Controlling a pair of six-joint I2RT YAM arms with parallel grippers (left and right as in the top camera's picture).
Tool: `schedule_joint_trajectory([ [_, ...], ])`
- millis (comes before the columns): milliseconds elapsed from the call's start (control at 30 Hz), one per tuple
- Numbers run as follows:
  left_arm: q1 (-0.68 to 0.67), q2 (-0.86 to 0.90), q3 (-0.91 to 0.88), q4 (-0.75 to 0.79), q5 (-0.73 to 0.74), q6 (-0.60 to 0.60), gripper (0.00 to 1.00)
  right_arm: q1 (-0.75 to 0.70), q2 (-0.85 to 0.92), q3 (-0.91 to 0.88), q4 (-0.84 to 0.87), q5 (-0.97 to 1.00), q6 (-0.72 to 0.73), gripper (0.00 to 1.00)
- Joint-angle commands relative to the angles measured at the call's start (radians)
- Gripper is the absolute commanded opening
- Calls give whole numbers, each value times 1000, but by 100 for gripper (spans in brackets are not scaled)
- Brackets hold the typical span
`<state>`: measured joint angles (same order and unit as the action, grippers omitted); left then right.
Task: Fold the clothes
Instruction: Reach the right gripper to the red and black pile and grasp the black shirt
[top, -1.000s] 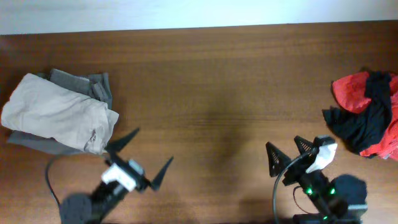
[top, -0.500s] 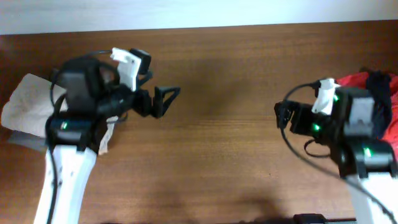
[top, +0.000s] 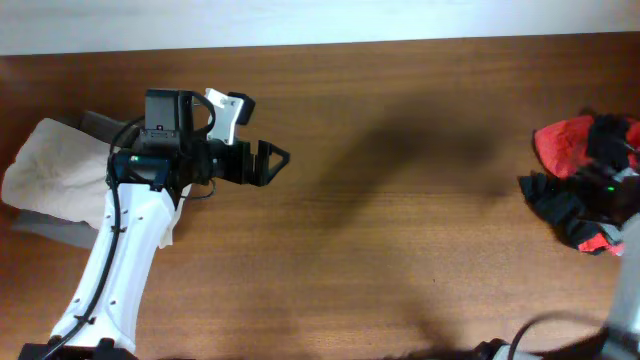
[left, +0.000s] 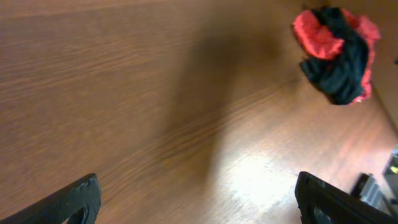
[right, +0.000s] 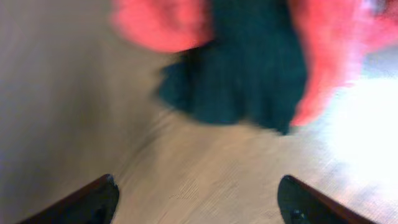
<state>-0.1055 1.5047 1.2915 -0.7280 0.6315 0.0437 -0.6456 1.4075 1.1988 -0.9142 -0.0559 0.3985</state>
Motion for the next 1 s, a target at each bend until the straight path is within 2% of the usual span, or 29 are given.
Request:
schedule_joint_trajectory([
  [0,-3,4,11,-10,-90,-5,99,-123,120,13,20,-48,53,80],
  [233,-3,4,11,-10,-132,-2,99,-160,353,13,122,-71,52,72],
  [300,-3,4,11,-15,-133,-2,99,-160,385,13,149,-71,52,65],
  [333,-3,4,11,-19,-132,-2,99,-160,394,13,159,-71,52,58],
  [400,-3,4,11,-26,-133,-2,99,-160,397,13,167,-72,52,35],
  [433,-3,4,11,-28,-133,-2,99,-160,389,16,167,-85,52,16],
  [467,-3,4,11,-28,-133,-2,100,-160,381,20,166,-98,52,6],
  [667,-3,4,11,-28,-132,-2,99,-160,245,105,112,-323,42,4],
  [800,-3,4,11,-28,-132,-2,99,-157,92,242,101,-583,-37,4],
  [967,-3,4,11,-28,-133,-2,99,-107,-61,427,109,-651,-85,4],
])
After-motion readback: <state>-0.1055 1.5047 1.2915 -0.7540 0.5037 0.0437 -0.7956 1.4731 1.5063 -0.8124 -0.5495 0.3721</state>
